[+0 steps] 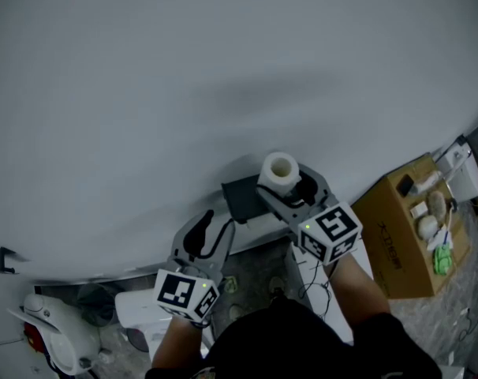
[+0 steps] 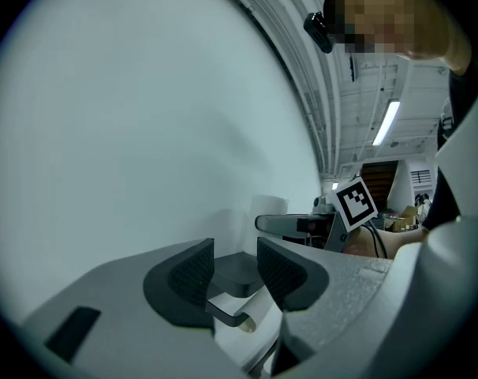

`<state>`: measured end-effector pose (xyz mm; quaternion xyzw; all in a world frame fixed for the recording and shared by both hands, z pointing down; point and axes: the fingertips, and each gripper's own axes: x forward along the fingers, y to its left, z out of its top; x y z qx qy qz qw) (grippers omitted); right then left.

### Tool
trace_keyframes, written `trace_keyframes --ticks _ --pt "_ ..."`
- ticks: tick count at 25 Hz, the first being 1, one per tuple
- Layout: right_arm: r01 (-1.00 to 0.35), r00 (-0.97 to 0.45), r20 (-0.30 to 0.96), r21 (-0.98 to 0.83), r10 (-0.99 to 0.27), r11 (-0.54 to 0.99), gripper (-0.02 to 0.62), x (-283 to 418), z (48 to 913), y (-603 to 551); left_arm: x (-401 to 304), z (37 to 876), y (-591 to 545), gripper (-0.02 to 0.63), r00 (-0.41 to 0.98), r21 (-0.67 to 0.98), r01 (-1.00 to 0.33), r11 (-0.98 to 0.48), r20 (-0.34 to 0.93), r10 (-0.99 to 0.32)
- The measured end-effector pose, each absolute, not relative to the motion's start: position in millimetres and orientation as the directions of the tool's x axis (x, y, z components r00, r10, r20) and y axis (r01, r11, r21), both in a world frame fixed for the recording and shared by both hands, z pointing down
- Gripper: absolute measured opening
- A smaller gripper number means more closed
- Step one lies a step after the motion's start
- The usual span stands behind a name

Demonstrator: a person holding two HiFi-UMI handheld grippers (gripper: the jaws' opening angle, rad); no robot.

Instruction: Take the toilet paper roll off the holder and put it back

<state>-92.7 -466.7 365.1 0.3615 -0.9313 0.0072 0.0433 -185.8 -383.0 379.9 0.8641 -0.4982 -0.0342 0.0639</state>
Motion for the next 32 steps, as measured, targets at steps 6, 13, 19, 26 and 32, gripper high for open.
trace_keyframes --ticks 6,13,19,26,32 --pt "-0.645 -0.753 0.130 0.050 -0.645 0.763 0.305 -103.1 371.7 -474.1 -187.1 384.2 -394.9 0.155 0.490 0.151 -0.863 -0.482 0.014 -0.872" --pt "-0.620 -0.742 0.225 0.130 -0.632 0.774 0.305 -111.2 382.9 -475.2 -185.0 387.3 -406.0 0.155 0.485 0.159 -0.865 -0.477 0.012 -0.875" --pt "-0.627 -0.736 0.231 0.124 -0.637 0.769 0.308 -115.9 382.1 -473.1 -183.6 386.2 -407.0 0.155 0.489 0.162 -0.861 -0.482 0.007 -0.872" --pt "-0.623 -0.740 0.224 0.127 -0.634 0.772 0.314 -114.8 381.1 -471.0 -181.8 386.4 -403.5 0.155 0.487 0.162 -0.863 -0.479 0.008 -0.874" --pt "-0.627 -0.740 0.219 0.116 -0.636 0.770 0.363 -111.6 379.4 -472.3 -183.1 384.4 -399.6 0.155 0.480 0.158 -0.867 -0.473 0.008 -0.877"
